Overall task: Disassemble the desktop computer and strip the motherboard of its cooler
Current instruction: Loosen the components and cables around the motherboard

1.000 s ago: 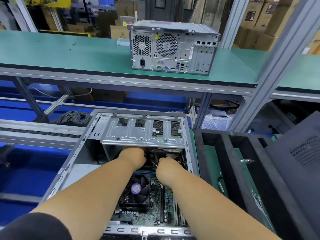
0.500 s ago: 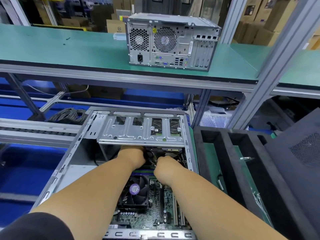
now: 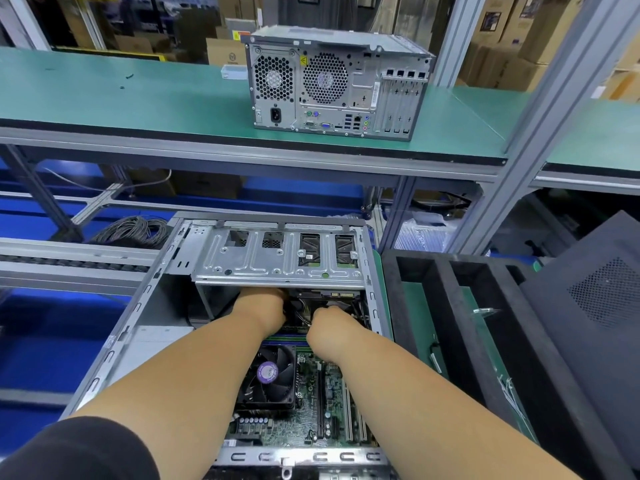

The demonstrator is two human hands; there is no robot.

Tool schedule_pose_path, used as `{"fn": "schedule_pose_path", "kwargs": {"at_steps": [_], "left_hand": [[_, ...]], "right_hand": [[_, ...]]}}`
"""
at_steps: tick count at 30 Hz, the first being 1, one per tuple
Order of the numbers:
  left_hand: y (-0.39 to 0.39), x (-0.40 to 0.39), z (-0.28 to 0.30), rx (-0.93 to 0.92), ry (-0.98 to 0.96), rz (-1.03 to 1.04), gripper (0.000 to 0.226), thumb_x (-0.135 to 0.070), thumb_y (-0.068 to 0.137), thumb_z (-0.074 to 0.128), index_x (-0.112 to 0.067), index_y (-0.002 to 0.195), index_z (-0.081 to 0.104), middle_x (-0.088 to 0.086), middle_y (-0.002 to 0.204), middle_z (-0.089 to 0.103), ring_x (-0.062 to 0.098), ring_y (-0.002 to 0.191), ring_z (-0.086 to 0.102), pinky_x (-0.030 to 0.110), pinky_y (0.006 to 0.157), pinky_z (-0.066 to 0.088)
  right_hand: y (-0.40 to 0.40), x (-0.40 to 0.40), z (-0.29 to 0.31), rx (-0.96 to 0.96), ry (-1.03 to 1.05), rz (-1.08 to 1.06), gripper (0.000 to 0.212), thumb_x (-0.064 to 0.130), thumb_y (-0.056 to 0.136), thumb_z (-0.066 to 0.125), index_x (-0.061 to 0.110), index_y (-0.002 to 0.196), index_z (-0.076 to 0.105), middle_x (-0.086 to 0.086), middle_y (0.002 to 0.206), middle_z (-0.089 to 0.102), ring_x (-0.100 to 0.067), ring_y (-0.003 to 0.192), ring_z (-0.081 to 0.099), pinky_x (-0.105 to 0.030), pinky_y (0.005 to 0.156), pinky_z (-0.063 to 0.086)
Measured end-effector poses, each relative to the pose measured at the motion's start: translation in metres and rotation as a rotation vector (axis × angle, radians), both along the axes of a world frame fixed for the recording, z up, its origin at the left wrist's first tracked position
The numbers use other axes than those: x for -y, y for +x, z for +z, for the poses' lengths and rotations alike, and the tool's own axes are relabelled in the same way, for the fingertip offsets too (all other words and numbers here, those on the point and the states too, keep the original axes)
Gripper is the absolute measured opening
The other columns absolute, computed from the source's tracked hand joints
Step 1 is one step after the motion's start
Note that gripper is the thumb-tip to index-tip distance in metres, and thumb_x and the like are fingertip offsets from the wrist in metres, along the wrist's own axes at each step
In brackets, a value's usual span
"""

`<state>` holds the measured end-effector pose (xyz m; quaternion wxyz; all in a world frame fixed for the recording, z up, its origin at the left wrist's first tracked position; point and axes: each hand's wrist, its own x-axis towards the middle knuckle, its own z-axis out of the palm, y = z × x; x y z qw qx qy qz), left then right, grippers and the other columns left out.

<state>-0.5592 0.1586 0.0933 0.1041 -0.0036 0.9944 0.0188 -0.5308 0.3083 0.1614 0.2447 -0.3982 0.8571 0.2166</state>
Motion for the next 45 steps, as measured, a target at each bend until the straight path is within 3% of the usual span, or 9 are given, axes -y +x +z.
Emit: {"fn": "schedule_pose_path", "kwargs": {"at_steps": [14, 18, 22, 28, 33, 35, 37, 40, 45], "left_hand": [[0.004, -0.004, 0.006, 0.019, 0.037, 0.031, 0.028, -0.019, 0.091, 0.054, -0.022, 0.116, 0.066, 0.006, 0.113, 0.066, 0.027, 0.097, 0.061, 0.031, 0.076, 0.050], [0.006, -0.006, 0.007, 0.005, 0.021, 0.034, 0.027, -0.016, 0.088, 0.055, -0.019, 0.113, 0.067, 0.007, 0.111, 0.066, 0.028, 0.097, 0.062, 0.036, 0.083, 0.054], [0.006, -0.007, 0.007, 0.004, 0.006, 0.039, 0.026, -0.016, 0.088, 0.055, -0.017, 0.112, 0.067, 0.008, 0.109, 0.066, 0.029, 0.097, 0.062, 0.034, 0.082, 0.053], [0.007, -0.006, 0.007, -0.015, 0.031, 0.054, 0.025, -0.016, 0.088, 0.055, -0.017, 0.110, 0.067, 0.008, 0.106, 0.067, 0.029, 0.094, 0.062, 0.032, 0.077, 0.052], [0.006, -0.003, 0.008, 0.003, 0.056, 0.094, 0.023, -0.024, 0.090, 0.056, -0.017, 0.109, 0.066, 0.008, 0.107, 0.067, 0.028, 0.096, 0.062, 0.029, 0.079, 0.049], [0.007, -0.003, 0.011, 0.015, 0.047, 0.064, 0.028, -0.029, 0.090, 0.056, -0.020, 0.115, 0.064, 0.007, 0.115, 0.065, 0.029, 0.105, 0.059, 0.034, 0.091, 0.047], [0.012, -0.004, 0.015, 0.055, 0.003, 0.016, 0.037, -0.037, 0.091, 0.055, -0.024, 0.126, 0.056, 0.005, 0.127, 0.058, 0.030, 0.120, 0.051, 0.043, 0.104, 0.039], [0.024, -0.005, 0.028, 0.148, -0.124, -0.008, 0.043, -0.045, 0.093, 0.052, -0.026, 0.132, 0.050, 0.005, 0.137, 0.050, 0.031, 0.130, 0.040, 0.046, 0.109, 0.029], [0.055, 0.012, 0.058, 0.130, -0.028, -0.039, 0.035, -0.043, 0.088, 0.058, -0.029, 0.120, 0.052, 0.004, 0.127, 0.044, 0.026, 0.122, 0.038, 0.036, 0.101, 0.033]], "right_hand": [[-0.001, -0.001, -0.009, -0.035, -0.085, -0.017, 0.027, -0.005, 0.093, 0.044, -0.001, 0.105, 0.067, -0.005, 0.074, 0.030, -0.029, 0.091, 0.037, -0.035, 0.079, 0.033], [0.003, -0.002, -0.011, -0.066, -0.081, -0.019, 0.028, -0.001, 0.095, 0.044, 0.001, 0.112, 0.066, -0.015, 0.112, 0.056, -0.033, 0.109, 0.050, -0.035, 0.079, 0.032], [0.002, -0.003, -0.013, -0.096, -0.081, -0.029, 0.030, 0.002, 0.097, 0.044, 0.003, 0.120, 0.064, -0.017, 0.123, 0.054, -0.033, 0.114, 0.050, -0.037, 0.086, 0.036], [0.001, -0.002, -0.011, -0.065, -0.070, -0.075, 0.030, 0.004, 0.099, 0.044, 0.003, 0.121, 0.064, -0.014, 0.106, 0.054, -0.033, 0.113, 0.050, -0.034, 0.082, 0.033], [0.004, -0.002, -0.010, -0.052, -0.122, -0.129, 0.031, 0.004, 0.099, 0.044, 0.005, 0.123, 0.063, -0.015, 0.122, 0.055, -0.032, 0.111, 0.051, -0.034, 0.082, 0.036], [0.005, -0.003, -0.009, -0.009, -0.177, -0.215, 0.029, 0.003, 0.098, 0.044, 0.003, 0.118, 0.065, -0.016, 0.121, 0.054, -0.032, 0.110, 0.051, -0.034, 0.080, 0.034], [0.006, -0.003, -0.009, 0.035, -0.257, -0.310, 0.020, 0.004, 0.098, 0.044, 0.002, 0.098, 0.063, -0.017, 0.119, 0.056, -0.031, 0.102, 0.050, -0.033, 0.078, 0.035], [0.010, -0.005, -0.011, 0.098, -0.445, -0.474, 0.026, 0.013, 0.098, 0.047, 0.011, 0.072, 0.046, -0.011, 0.088, 0.056, -0.027, 0.088, 0.050, -0.030, 0.071, 0.038], [0.035, -0.007, 0.012, 0.194, -0.718, -0.461, 0.024, 0.032, 0.095, 0.054, 0.011, 0.087, 0.061, -0.006, 0.080, 0.056, -0.023, 0.074, 0.050, -0.031, 0.061, 0.037]]}}
